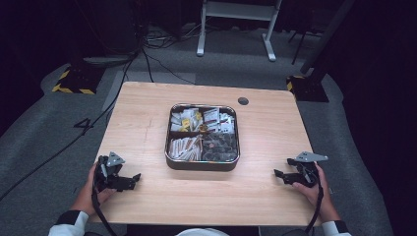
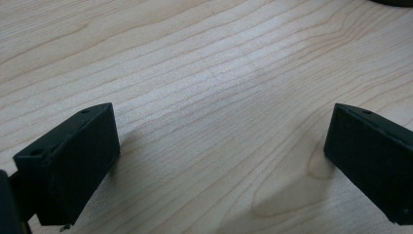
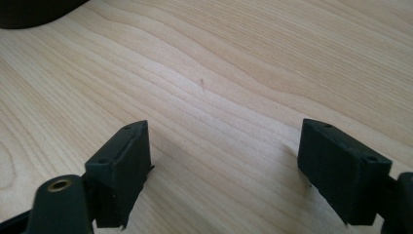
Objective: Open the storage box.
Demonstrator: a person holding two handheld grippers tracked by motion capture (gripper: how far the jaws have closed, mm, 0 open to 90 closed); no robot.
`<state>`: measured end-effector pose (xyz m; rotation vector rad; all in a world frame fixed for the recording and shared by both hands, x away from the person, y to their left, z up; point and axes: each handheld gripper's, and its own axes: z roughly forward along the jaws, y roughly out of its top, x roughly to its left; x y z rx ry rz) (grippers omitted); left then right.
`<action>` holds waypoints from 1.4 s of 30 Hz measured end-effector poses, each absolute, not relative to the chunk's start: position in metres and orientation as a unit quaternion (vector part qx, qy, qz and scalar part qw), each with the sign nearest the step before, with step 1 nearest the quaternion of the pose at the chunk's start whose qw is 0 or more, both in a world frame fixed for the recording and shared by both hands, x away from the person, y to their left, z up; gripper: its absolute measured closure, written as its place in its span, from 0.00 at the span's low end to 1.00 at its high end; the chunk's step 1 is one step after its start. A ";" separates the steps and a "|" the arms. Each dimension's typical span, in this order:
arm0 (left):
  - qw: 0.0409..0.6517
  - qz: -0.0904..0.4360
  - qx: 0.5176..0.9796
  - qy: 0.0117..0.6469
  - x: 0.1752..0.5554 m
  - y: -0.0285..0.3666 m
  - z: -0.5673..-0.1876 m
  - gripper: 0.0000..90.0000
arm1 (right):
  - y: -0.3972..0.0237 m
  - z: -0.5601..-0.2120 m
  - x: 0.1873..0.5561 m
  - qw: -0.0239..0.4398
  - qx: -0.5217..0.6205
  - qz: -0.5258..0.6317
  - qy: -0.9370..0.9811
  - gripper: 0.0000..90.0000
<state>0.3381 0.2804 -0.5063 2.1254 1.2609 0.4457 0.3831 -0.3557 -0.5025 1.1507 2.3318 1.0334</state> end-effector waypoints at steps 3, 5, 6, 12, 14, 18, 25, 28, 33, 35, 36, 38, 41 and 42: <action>0.310 0.169 0.805 0.477 0.338 0.280 -0.506 0.00 | -0.357 -0.504 0.382 0.176 0.413 0.368 0.815 0.22; 0.310 0.168 0.805 0.476 0.338 0.281 -0.506 0.00 | -0.356 -0.504 0.382 0.183 0.411 0.362 0.816 0.22; 0.310 0.168 0.805 0.476 0.338 0.281 -0.506 0.00 | -0.356 -0.504 0.382 0.183 0.411 0.362 0.816 0.22; 0.312 0.169 0.805 0.475 0.338 0.281 -0.507 0.00 | -0.355 -0.504 0.382 0.186 0.412 0.359 0.817 0.21; 0.311 0.169 0.805 0.476 0.338 0.281 -0.506 0.00 | -0.355 -0.504 0.382 0.186 0.411 0.359 0.817 0.21; 0.310 0.169 0.803 0.479 0.338 0.280 -0.506 0.00 | -0.355 -0.504 0.383 0.186 0.412 0.356 0.818 0.19; 0.309 0.170 0.803 0.481 0.338 0.280 -0.506 0.00 | -0.356 -0.504 0.385 0.185 0.417 0.352 0.817 0.17; 0.309 0.170 0.803 0.481 0.337 0.280 -0.506 0.00 | -0.358 -0.503 0.386 0.184 0.414 0.351 0.820 0.17; 0.309 0.170 0.803 0.480 0.338 0.280 -0.506 0.00 | -0.359 -0.502 0.386 0.179 0.411 0.347 0.824 0.17; 0.310 0.170 0.805 0.476 0.338 0.281 -0.506 0.00 | -0.360 -0.502 0.387 0.178 0.410 0.346 0.825 0.17; 0.310 0.170 0.805 0.476 0.338 0.281 -0.506 0.00 | -0.360 -0.502 0.387 0.178 0.410 0.346 0.825 0.17; 0.313 0.167 0.808 0.470 0.339 0.283 -0.507 0.00 | -0.359 -0.500 0.388 0.175 0.406 0.344 0.829 0.19; 0.313 0.167 0.810 0.467 0.339 0.284 -0.507 0.00 | -0.357 -0.497 0.388 0.178 0.401 0.353 0.826 0.21; 0.313 0.166 0.811 0.466 0.340 0.284 -0.507 0.00 | -0.356 -0.496 0.389 0.177 0.399 0.356 0.826 0.22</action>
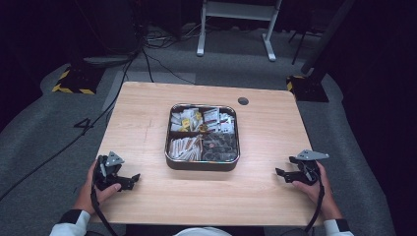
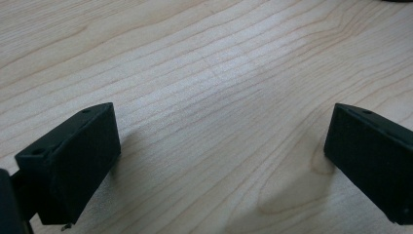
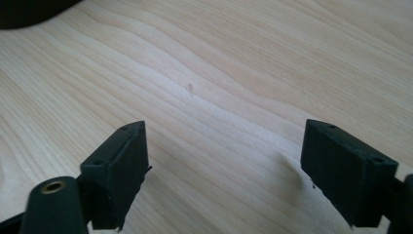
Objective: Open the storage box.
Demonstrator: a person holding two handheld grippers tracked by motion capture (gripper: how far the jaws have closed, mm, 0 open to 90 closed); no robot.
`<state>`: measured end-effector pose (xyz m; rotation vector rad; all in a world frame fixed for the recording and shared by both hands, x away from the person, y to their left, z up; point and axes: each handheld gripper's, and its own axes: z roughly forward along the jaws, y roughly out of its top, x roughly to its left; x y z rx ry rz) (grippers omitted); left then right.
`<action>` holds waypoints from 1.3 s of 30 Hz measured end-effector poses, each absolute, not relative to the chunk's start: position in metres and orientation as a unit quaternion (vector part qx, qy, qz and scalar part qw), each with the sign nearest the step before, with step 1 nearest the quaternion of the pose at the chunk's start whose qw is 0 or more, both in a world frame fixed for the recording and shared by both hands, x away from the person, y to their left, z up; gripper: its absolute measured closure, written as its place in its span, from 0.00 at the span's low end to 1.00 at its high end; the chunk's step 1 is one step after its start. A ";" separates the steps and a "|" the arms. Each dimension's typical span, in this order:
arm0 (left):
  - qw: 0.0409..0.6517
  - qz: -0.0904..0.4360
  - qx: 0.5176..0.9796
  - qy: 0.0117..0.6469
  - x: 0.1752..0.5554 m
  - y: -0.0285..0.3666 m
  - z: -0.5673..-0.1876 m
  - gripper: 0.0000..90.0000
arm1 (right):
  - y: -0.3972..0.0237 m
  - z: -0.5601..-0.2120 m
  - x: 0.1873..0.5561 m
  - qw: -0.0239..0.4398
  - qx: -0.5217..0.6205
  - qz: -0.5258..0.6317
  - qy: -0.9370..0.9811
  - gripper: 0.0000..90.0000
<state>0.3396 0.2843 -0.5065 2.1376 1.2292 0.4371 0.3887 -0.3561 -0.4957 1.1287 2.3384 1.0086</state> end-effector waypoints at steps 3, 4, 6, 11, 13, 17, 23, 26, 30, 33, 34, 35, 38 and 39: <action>0.314 0.165 0.812 0.464 0.340 0.285 -0.507 0.00 | -0.352 -0.491 0.391 0.177 0.392 0.363 0.827 0.24; 0.314 0.165 0.812 0.463 0.340 0.286 -0.506 0.00 | -0.350 -0.488 0.393 0.177 0.390 0.367 0.826 0.25; 0.315 0.165 0.812 0.463 0.340 0.286 -0.507 0.00 | -0.344 -0.481 0.398 0.175 0.385 0.380 0.823 0.25; 0.315 0.163 0.812 0.464 0.339 0.287 -0.507 0.00 | -0.334 -0.472 0.404 0.170 0.376 0.390 0.823 0.26; 0.314 0.162 0.813 0.463 0.340 0.287 -0.506 0.00 | -0.325 -0.464 0.408 0.168 0.366 0.394 0.826 0.26; 0.315 0.163 0.812 0.464 0.339 0.287 -0.507 0.00 | -0.310 -0.451 0.414 0.171 0.352 0.405 0.826 0.27; 0.315 0.162 0.813 0.463 0.339 0.287 -0.506 0.00 | -0.288 -0.438 0.423 0.173 0.328 0.412 0.832 0.28; 0.315 0.163 0.812 0.463 0.339 0.287 -0.507 0.00 | -0.276 -0.433 0.427 0.170 0.319 0.417 0.834 0.29; 0.314 0.161 0.813 0.463 0.339 0.287 -0.506 0.00 | -0.261 -0.427 0.433 0.172 0.305 0.420 0.837 0.30; 0.315 0.163 0.812 0.463 0.339 0.287 -0.507 0.00 | -0.253 -0.424 0.437 0.167 0.300 0.424 0.838 0.30; 0.316 0.163 0.812 0.463 0.339 0.287 -0.507 0.00 | -0.250 -0.423 0.438 0.167 0.296 0.424 0.840 0.30; 0.316 0.164 0.812 0.463 0.339 0.287 -0.507 0.00 | -0.242 -0.421 0.441 0.167 0.290 0.422 0.843 0.30; 0.315 0.164 0.812 0.463 0.339 0.287 -0.507 0.00 | -0.236 -0.420 0.443 0.166 0.286 0.422 0.844 0.30; 0.315 0.164 0.812 0.463 0.339 0.287 -0.507 0.00 | -0.231 -0.421 0.446 0.163 0.284 0.418 0.847 0.30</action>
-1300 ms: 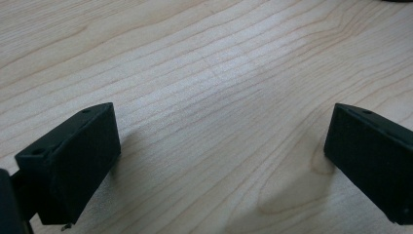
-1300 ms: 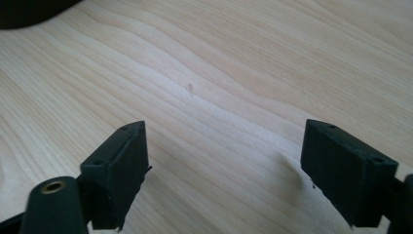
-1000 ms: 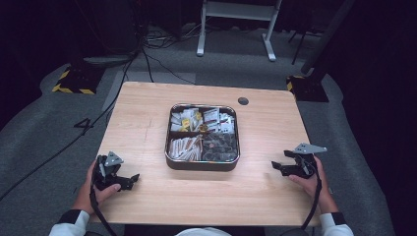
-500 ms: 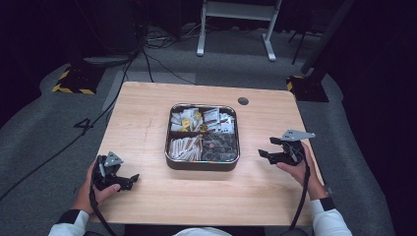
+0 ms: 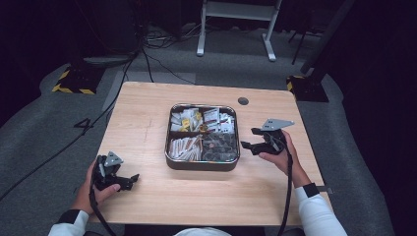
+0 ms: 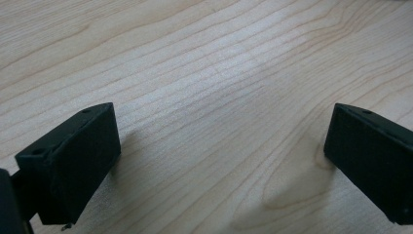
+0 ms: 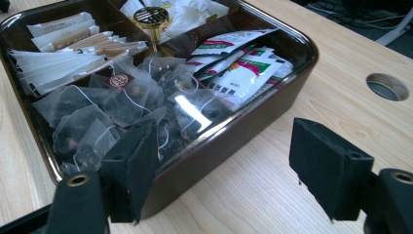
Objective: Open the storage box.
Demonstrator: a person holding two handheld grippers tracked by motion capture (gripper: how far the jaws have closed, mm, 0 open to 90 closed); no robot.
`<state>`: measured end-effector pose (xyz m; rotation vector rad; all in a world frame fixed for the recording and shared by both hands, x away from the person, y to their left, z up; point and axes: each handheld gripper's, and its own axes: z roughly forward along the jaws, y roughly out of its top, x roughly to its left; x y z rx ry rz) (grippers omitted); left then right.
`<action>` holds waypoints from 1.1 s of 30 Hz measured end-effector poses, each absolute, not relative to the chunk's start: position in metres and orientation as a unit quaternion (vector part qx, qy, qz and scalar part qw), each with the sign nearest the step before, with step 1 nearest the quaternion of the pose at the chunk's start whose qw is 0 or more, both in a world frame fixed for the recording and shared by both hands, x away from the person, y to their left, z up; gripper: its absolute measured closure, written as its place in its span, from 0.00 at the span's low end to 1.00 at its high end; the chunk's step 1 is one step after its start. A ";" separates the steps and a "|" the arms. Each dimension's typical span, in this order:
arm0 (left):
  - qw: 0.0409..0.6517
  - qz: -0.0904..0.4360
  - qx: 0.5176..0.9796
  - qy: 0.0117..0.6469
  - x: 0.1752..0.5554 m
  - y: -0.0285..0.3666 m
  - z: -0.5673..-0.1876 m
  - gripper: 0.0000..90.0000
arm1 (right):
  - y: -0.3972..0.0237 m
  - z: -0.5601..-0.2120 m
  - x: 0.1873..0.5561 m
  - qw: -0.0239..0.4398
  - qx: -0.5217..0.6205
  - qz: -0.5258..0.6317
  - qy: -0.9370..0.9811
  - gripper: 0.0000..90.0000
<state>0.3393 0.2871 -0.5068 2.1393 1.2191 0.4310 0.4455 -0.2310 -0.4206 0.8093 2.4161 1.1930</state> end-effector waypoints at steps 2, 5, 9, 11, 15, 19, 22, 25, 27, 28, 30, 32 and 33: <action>0.315 0.164 0.812 0.463 0.339 0.287 -0.507 0.00 | -0.229 -0.421 0.447 0.163 0.282 0.417 0.848 0.30; 0.316 0.163 0.813 0.462 0.339 0.287 -0.507 0.00 | -0.223 -0.419 0.451 0.160 0.282 0.421 0.847 0.29; 0.316 0.163 0.813 0.461 0.339 0.287 -0.507 0.00 | -0.217 -0.418 0.454 0.158 0.280 0.422 0.848 0.29; 0.316 0.163 0.814 0.460 0.339 0.288 -0.507 0.00 | -0.208 -0.419 0.456 0.162 0.272 0.415 0.853 0.29; 0.316 0.163 0.814 0.459 0.339 0.288 -0.507 0.00 | -0.194 -0.421 0.458 0.158 0.265 0.410 0.859 0.29; 0.316 0.164 0.814 0.458 0.339 0.288 -0.507 0.00 | -0.180 -0.420 0.463 0.157 0.258 0.413 0.859 0.30; 0.316 0.163 0.815 0.458 0.339 0.288 -0.507 0.00 | -0.169 -0.422 0.467 0.153 0.252 0.409 0.863 0.32; 0.316 0.164 0.815 0.458 0.339 0.288 -0.507 0.00 | -0.158 -0.425 0.470 0.148 0.249 0.404 0.868 0.32; 0.316 0.163 0.815 0.458 0.339 0.288 -0.507 0.00 | -0.155 -0.426 0.472 0.150 0.247 0.401 0.869 0.32; 0.316 0.164 0.814 0.458 0.339 0.288 -0.507 0.00 | -0.149 -0.428 0.475 0.146 0.248 0.402 0.869 0.34; 0.316 0.164 0.814 0.458 0.339 0.288 -0.507 0.00 | -0.143 -0.429 0.478 0.144 0.247 0.401 0.870 0.34; 0.316 0.164 0.814 0.458 0.339 0.288 -0.507 0.00 | -0.140 -0.430 0.479 0.145 0.247 0.400 0.871 0.34; 0.316 0.163 0.815 0.458 0.339 0.288 -0.507 0.00 | -0.133 -0.431 0.481 0.140 0.247 0.400 0.871 0.34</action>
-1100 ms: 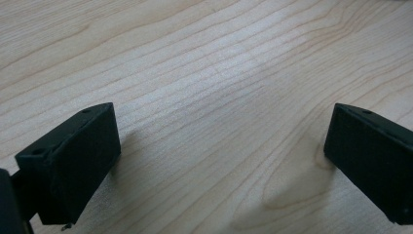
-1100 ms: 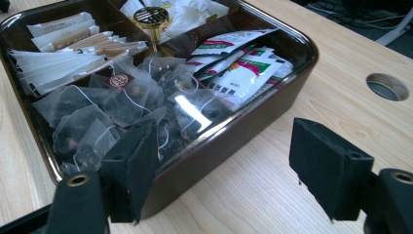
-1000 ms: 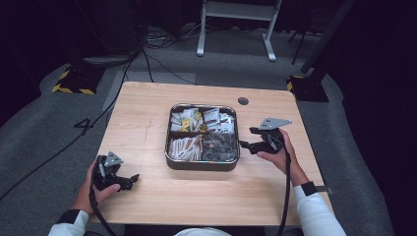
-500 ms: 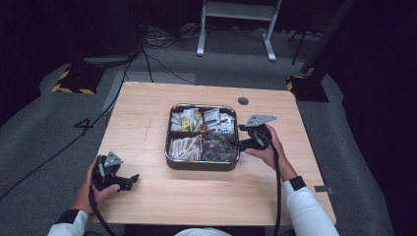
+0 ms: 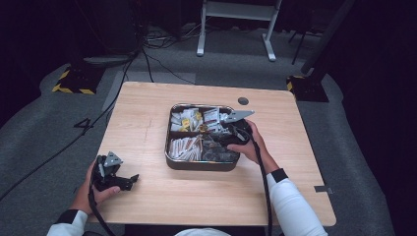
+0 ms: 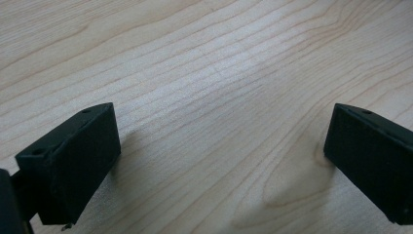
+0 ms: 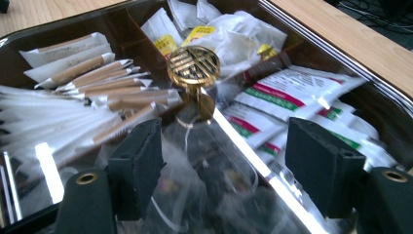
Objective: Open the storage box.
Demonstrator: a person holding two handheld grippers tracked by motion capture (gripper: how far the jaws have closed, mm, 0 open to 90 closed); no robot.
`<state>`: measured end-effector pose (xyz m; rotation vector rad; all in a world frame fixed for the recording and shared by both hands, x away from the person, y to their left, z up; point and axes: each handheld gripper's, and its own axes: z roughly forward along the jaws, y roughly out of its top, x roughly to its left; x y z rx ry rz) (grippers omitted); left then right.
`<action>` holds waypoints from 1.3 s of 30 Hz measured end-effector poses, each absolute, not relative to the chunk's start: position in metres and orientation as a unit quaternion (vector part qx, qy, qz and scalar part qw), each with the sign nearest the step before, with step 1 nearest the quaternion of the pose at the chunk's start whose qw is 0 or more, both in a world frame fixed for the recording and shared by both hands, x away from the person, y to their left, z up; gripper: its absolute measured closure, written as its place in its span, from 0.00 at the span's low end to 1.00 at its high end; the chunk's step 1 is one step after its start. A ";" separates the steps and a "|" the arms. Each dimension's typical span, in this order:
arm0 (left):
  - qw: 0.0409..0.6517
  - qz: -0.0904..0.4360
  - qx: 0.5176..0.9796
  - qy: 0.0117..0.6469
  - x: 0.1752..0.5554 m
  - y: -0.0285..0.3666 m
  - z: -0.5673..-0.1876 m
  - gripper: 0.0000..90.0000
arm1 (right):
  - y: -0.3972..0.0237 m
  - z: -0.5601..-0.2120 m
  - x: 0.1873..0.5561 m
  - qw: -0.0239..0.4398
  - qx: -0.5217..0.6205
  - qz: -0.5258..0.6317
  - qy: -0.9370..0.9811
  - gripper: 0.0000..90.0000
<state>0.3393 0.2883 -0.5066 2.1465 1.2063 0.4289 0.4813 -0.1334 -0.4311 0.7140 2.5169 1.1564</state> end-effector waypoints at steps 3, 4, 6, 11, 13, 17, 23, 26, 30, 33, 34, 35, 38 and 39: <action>0.316 0.164 0.814 0.458 0.339 0.288 -0.507 0.00 | -0.123 -0.433 0.484 0.139 0.245 0.398 0.873 0.35; 0.316 0.164 0.814 0.458 0.339 0.288 -0.507 0.00 | -0.121 -0.433 0.485 0.138 0.242 0.397 0.874 0.35; 0.316 0.164 0.814 0.458 0.339 0.288 -0.507 0.00 | -0.115 -0.435 0.488 0.135 0.245 0.394 0.876 0.35; 0.316 0.164 0.814 0.458 0.339 0.288 -0.507 0.00 | -0.105 -0.438 0.491 0.130 0.246 0.391 0.878 0.35; 0.316 0.164 0.814 0.458 0.339 0.288 -0.507 0.00 | -0.099 -0.439 0.492 0.130 0.243 0.391 0.878 0.35; 0.316 0.164 0.814 0.458 0.339 0.288 -0.507 0.00 | -0.093 -0.440 0.494 0.134 0.243 0.387 0.879 0.36; 0.316 0.164 0.814 0.458 0.339 0.288 -0.507 0.00 | -0.085 -0.442 0.497 0.127 0.247 0.387 0.879 0.36; 0.316 0.164 0.814 0.458 0.339 0.288 -0.507 0.00 | -0.083 -0.442 0.499 0.122 0.252 0.387 0.879 0.37; 0.316 0.164 0.814 0.458 0.339 0.288 -0.507 0.00 | -0.079 -0.442 0.500 0.118 0.253 0.389 0.878 0.44; 0.315 0.163 0.815 0.458 0.339 0.288 -0.507 0.00 | -0.078 -0.442 0.500 0.120 0.254 0.391 0.877 0.50; 0.316 0.164 0.814 0.458 0.339 0.288 -0.507 0.00 | -0.078 -0.442 0.499 0.122 0.259 0.393 0.874 0.55; 0.316 0.164 0.814 0.458 0.339 0.288 -0.507 0.00 | -0.078 -0.442 0.499 0.122 0.259 0.393 0.874 0.55; 0.316 0.163 0.815 0.458 0.339 0.288 -0.507 0.00 | -0.080 -0.442 0.499 0.132 0.272 0.393 0.868 0.65; 0.316 0.163 0.815 0.458 0.339 0.288 -0.507 0.00 | -0.080 -0.442 0.499 0.134 0.272 0.392 0.868 0.65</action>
